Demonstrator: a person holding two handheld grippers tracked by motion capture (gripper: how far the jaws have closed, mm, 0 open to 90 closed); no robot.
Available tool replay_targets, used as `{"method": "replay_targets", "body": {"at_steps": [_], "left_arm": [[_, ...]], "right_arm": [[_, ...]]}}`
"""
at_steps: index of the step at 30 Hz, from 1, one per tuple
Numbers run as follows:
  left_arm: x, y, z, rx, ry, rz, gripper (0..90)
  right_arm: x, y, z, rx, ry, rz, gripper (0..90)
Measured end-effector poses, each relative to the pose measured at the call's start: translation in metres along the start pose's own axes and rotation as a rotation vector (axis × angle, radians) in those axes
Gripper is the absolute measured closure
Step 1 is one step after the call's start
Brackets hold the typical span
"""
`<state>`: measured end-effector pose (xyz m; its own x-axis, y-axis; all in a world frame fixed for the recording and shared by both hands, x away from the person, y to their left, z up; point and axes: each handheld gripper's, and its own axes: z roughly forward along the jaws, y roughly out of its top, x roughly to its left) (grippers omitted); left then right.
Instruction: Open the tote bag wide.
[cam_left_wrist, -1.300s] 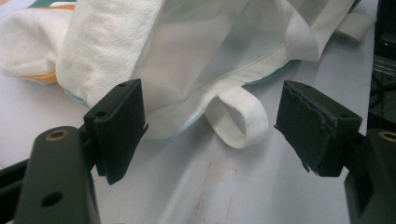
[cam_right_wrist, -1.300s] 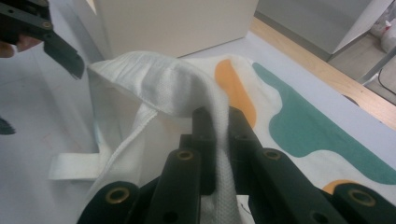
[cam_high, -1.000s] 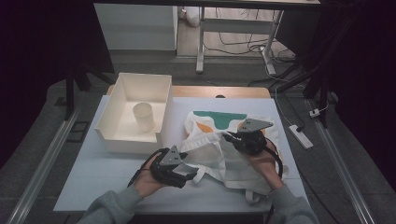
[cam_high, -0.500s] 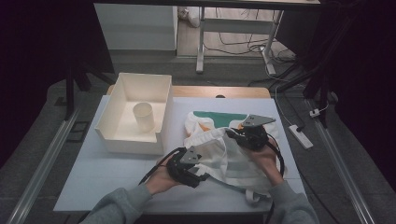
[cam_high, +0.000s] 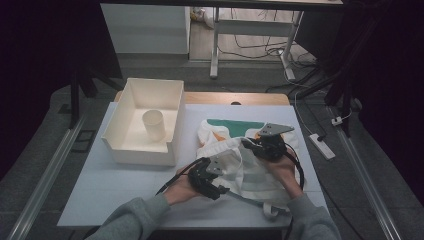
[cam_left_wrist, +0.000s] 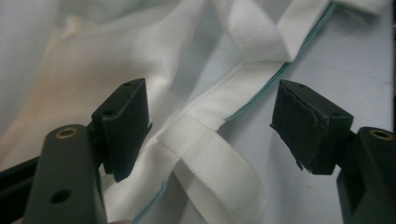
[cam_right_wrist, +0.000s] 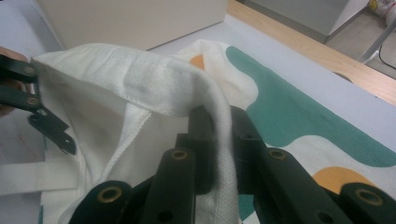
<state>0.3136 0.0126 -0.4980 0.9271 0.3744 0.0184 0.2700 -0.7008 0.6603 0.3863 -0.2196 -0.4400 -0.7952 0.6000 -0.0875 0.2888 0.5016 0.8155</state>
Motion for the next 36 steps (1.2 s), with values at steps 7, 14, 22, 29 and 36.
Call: {"method": "replay_targets", "body": {"at_steps": [7,14,22,29,36], "left_arm": [[-0.005,0.002,0.008,0.042,0.008,0.026,28.1],[-0.01,0.004,0.015,0.082,0.02,0.063,28.6],[-0.011,0.003,0.025,0.128,0.056,0.087,31.6],[-0.007,0.001,0.026,0.133,0.06,0.085,40.5],[-0.003,-0.002,0.026,0.124,0.092,0.069,55.6]], "right_arm": [[-0.001,-0.001,0.001,0.0,0.0,0.003,80.7],[-0.001,-0.002,0.001,-0.002,0.003,0.006,80.6],[-0.001,-0.002,0.002,0.001,0.004,0.008,80.5],[-0.001,-0.003,0.002,0.001,0.006,0.008,80.2],[-0.001,-0.004,0.002,-0.001,0.009,0.01,79.9]]}}
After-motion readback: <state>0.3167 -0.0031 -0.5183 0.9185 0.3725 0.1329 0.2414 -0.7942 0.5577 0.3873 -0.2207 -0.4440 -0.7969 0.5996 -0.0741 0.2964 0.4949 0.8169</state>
